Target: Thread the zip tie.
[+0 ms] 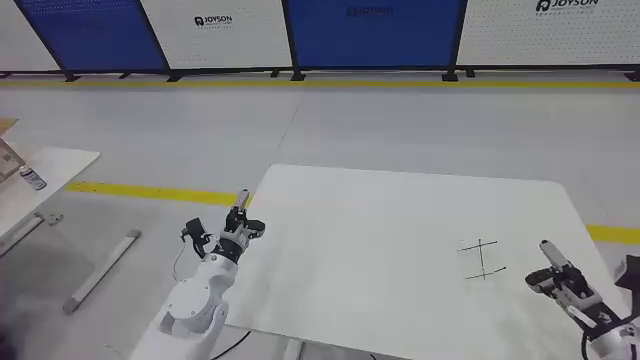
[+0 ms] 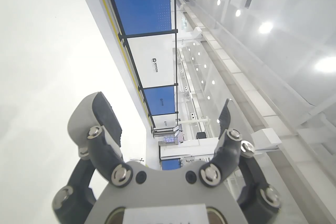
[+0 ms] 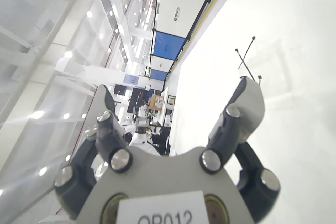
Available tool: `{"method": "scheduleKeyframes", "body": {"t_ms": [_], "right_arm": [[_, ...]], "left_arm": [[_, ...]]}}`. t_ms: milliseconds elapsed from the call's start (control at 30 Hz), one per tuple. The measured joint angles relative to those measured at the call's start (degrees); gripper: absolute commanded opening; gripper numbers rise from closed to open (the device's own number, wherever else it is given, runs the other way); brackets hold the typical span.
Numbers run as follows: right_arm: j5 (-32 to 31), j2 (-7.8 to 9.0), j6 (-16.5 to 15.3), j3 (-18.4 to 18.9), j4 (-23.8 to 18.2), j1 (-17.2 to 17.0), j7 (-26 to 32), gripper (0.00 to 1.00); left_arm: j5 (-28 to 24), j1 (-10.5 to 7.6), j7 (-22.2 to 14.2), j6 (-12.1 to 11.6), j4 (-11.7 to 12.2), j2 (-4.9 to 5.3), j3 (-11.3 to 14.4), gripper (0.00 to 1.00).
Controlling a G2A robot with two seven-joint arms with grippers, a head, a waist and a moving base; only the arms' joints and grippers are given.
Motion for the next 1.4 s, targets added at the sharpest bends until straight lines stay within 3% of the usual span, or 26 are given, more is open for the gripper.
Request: {"method": "scheduleKeyframes", "body": {"t_ms": [433, 700, 900, 1000, 1133, 1400], "right_arm": [[0.55, 0.14, 0.63, 0.35, 0.08, 0.55, 0.06, 1.0], [-1.81, 2.23, 5.6, 3.79, 2.58, 7.39, 19.87, 1.0], [-11.68, 3.51, 11.05, -2.16, 7.74, 16.75, 29.35, 1.0], [-11.64, 3.63, 10.53, -3.97, 9.57, 19.47, 35.6, 1.0], [-11.49, 3.61, 10.48, -3.69, 9.34, 19.0, 32.87, 1.0], [-11.62, 3.65, 10.41, -3.69, 9.25, 19.06, 32.88, 1.0]], "left_arm": [[0.0, 0.0, 0.0, 0.0, 0.0, 0.0, 0.0, 1.0], [0.0, 0.0, 0.0, 0.0, 0.0, 0.0, 0.0, 1.0], [0.0, 0.0, 0.0, 0.0, 0.0, 0.0, 0.0, 1.0], [0.0, 0.0, 0.0, 0.0, 0.0, 0.0, 0.0, 1.0], [0.0, 0.0, 0.0, 0.0, 0.0, 0.0, 0.0, 1.0], [0.0, 0.0, 0.0, 0.0, 0.0, 0.0, 0.0, 1.0]]}}
